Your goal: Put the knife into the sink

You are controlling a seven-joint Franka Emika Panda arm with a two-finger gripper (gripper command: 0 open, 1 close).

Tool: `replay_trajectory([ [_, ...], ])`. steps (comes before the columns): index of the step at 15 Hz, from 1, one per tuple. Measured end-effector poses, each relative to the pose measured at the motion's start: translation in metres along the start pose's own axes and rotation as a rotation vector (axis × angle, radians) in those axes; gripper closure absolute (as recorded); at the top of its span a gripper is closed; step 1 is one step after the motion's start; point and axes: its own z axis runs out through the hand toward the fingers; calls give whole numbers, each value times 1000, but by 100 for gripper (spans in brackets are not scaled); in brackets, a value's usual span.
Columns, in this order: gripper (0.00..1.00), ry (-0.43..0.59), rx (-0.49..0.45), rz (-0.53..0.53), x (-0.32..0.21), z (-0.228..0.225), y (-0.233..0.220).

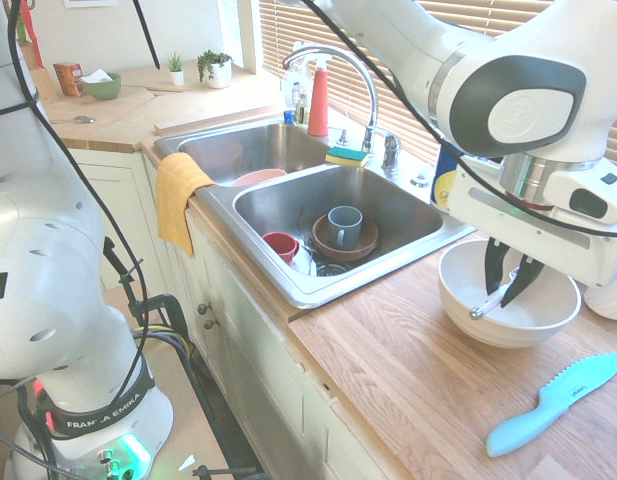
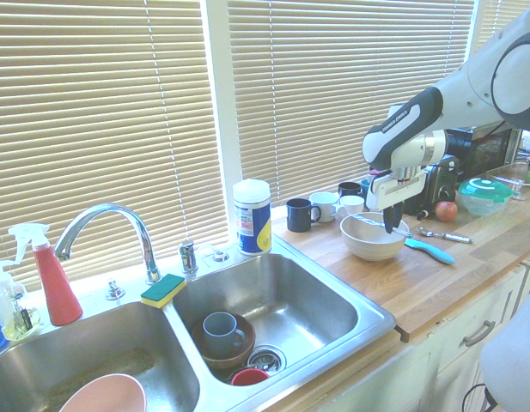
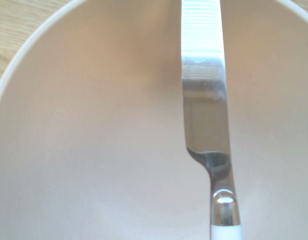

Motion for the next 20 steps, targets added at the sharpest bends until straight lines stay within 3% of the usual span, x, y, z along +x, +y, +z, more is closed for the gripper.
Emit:
replay_trajectory([
  [5, 100, 24, 11, 30, -5, -9, 0],
  [8, 100, 120, 13, 93, -18, -56, -20],
  [11, 100, 144, 44, 188, -60, -106, -69],
  [14, 100, 152, 70, 222, -110, -129, -135],
  [20, 100, 124, 112, 217, -195, -91, -244],
])
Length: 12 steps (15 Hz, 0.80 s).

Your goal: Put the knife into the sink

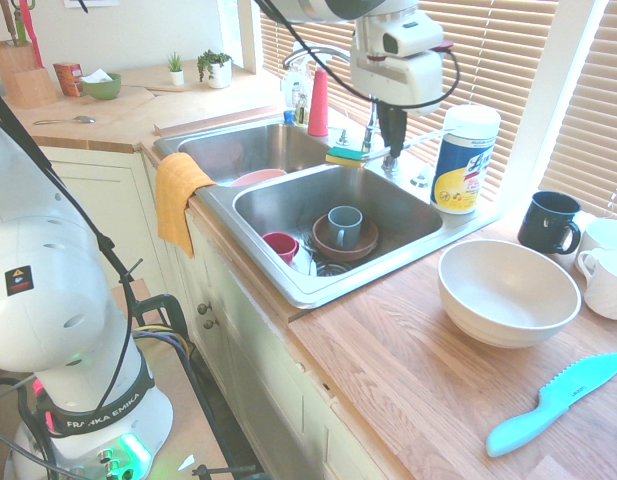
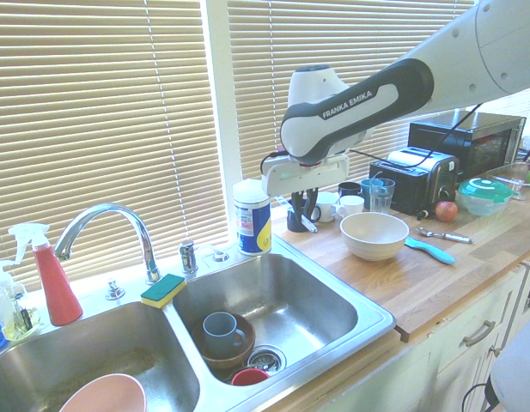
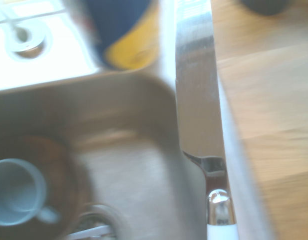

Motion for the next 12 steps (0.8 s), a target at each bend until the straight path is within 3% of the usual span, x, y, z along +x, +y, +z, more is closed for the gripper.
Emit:
replay_trajectory([
  [5, 100, -36, 17, 29, -67, 57, -32],
  [12, 100, -49, 11, 18, -112, 166, -2],
])
